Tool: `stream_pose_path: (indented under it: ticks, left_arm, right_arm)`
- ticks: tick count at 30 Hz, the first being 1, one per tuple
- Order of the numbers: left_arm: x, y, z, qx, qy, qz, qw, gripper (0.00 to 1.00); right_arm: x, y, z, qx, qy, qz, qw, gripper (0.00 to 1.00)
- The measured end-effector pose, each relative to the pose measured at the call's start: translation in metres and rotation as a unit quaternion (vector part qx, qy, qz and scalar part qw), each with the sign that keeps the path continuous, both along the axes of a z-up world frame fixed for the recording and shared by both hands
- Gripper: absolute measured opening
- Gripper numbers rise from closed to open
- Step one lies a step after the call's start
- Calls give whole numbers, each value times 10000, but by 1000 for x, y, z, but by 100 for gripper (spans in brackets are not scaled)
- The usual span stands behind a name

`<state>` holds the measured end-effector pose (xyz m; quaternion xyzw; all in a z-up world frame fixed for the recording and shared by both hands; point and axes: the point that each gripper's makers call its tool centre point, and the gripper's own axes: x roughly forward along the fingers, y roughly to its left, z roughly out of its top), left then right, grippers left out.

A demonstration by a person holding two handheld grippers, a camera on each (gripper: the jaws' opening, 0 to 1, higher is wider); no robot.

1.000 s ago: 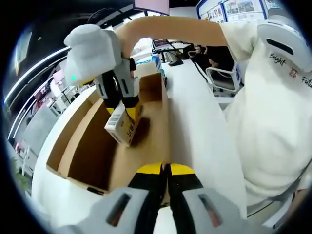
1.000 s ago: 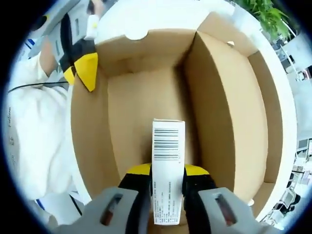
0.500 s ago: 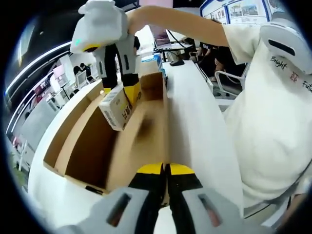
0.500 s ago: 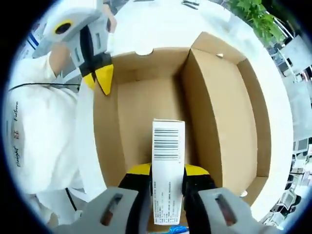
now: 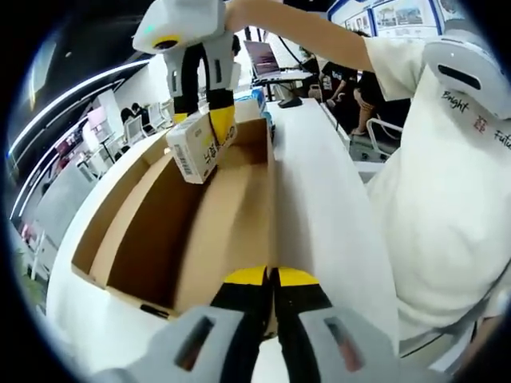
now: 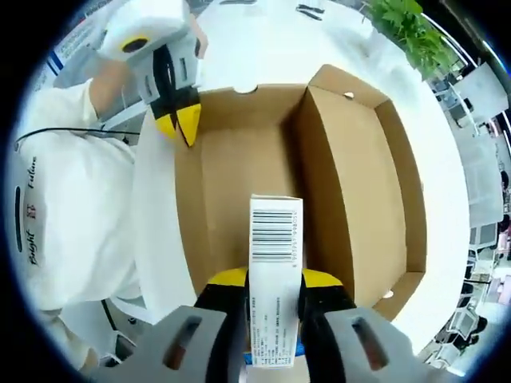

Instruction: Operate the shoe box by opening the lid, removing the specified soft item, and placing it in the target area until the item is outside and the box remains undamaged.

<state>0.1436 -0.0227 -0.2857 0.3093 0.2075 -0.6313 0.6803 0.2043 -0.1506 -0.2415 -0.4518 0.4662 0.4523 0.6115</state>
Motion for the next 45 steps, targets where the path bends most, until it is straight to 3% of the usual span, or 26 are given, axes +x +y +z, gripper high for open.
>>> stream_pose_path:
  ticks: [5, 9, 12, 16, 28, 40, 42, 45]
  left_arm:
    - [0, 0, 0, 7, 35, 12, 10000, 2]
    - [0, 0, 0, 1, 17, 14, 10000, 2]
    - [0, 0, -1, 1, 13, 28, 10000, 2]
    - [0, 0, -1, 2, 28, 33, 10000, 2]
    - [-1, -2, -1, -19, 78, 83, 9999, 2]
    - [-1, -2, -1, -19, 56, 68, 10000, 2]
    - [-1, -2, 0, -26, 42, 63, 10000, 2]
    - [-1, -2, 0, -27, 35, 68, 10000, 2]
  right_arm:
    - [4, 4, 17, 507, -176, -347, 9980, 21]
    - [-8, -8, 23, 384, -116, -216, 9990, 21]
    - [-10, -23, 32, 100, -322, -234, 9992, 21]
    - [-17, -25, 45, 321, -283, -265, 9987, 21]
    - [-35, -44, 45, 270, -155, -237, 9992, 21]
    - [-52, -66, 50, 364, -217, -211, 9989, 21]
    - [-60, -70, 50, 270, -161, 136, 9994, 21]
    - [-74, -75, 51, 325, -21, 112, 9994, 21]
